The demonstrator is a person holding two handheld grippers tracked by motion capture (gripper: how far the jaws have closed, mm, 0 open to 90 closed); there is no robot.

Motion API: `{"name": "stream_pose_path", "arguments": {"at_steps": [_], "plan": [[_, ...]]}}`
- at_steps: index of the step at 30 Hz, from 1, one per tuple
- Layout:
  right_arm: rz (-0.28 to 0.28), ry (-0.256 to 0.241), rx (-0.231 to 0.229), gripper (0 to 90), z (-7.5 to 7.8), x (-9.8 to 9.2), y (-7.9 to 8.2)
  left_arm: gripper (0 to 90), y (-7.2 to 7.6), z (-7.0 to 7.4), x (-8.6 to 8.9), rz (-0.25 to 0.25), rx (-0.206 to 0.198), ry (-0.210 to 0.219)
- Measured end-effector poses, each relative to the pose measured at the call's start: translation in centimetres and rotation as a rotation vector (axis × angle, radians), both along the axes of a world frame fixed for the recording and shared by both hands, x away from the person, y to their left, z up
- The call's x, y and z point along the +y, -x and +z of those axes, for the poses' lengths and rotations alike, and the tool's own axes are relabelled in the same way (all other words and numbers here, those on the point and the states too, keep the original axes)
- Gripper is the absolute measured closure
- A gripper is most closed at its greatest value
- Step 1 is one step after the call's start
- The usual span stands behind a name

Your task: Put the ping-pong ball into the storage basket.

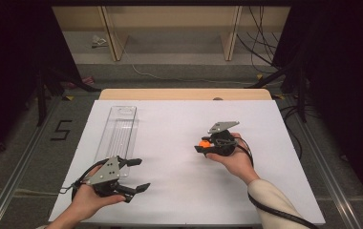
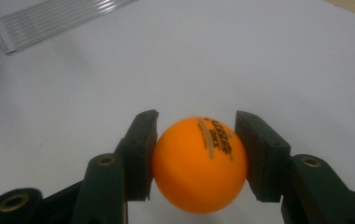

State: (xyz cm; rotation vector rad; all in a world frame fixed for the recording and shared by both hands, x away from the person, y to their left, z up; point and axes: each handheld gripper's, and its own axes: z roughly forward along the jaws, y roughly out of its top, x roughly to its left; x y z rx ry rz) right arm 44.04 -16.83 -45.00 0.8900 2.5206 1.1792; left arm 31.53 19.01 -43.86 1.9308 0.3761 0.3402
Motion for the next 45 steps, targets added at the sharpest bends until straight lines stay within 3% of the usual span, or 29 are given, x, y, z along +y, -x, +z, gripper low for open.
{"name": "stream_pose_path", "arguments": {"at_steps": [45], "plan": [[0.023, -0.024, -0.025, 51.2, 0.9, 1.9, -0.3, 20.4, 0.0, 0.0, 0.0, -0.003, 0.002, -0.002]]}}
